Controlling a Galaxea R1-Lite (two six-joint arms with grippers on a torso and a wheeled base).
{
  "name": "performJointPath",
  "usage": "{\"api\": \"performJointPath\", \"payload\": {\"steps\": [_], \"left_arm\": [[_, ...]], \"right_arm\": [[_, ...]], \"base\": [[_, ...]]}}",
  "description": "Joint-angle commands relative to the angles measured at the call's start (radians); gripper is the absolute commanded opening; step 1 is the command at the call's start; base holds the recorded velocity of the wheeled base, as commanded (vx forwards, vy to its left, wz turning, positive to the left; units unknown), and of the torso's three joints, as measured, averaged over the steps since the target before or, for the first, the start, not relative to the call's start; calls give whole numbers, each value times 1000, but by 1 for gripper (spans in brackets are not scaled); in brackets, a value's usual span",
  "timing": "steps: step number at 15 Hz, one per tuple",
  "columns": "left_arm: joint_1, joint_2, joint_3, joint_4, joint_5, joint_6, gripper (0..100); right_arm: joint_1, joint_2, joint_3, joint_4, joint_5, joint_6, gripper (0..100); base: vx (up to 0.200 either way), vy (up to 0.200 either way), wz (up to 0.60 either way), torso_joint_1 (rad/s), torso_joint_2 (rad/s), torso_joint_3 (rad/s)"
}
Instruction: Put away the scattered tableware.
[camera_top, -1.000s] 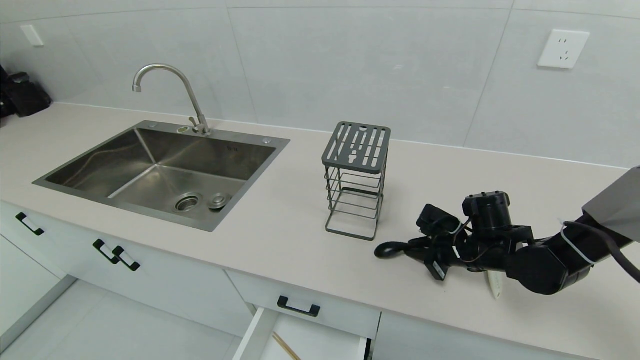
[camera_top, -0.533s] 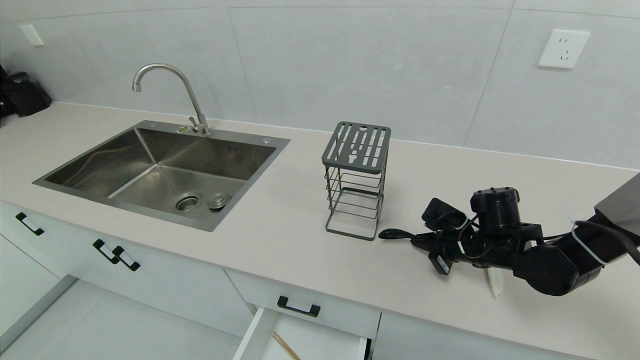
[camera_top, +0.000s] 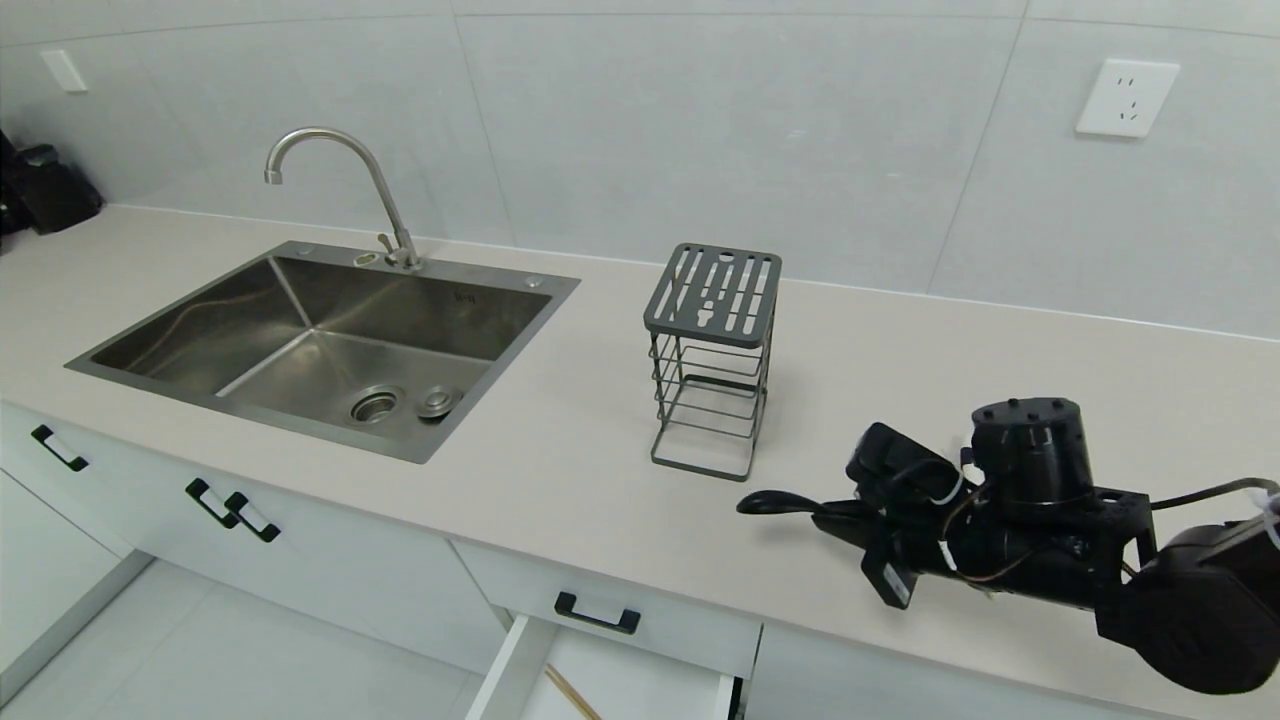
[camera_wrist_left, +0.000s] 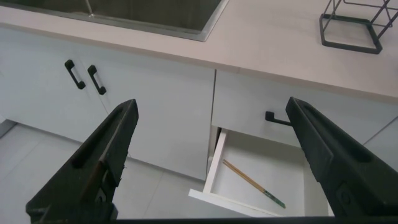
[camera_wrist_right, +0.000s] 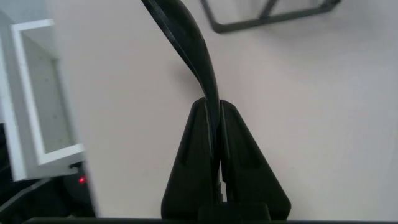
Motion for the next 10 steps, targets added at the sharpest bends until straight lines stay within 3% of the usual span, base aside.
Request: {"api": "performJointPath", "payload": {"steps": [1, 10], "left_arm": [[1, 0, 0, -1, 0, -1, 100], [1, 0, 0, 0, 2, -1, 100]], "right_arm": [[56, -70, 41, -2, -12, 3, 0], [218, -98, 35, -17, -45, 28, 0]], "base": [[0, 0, 0, 0, 0, 0], [0, 0, 0, 0, 0, 0]]}}
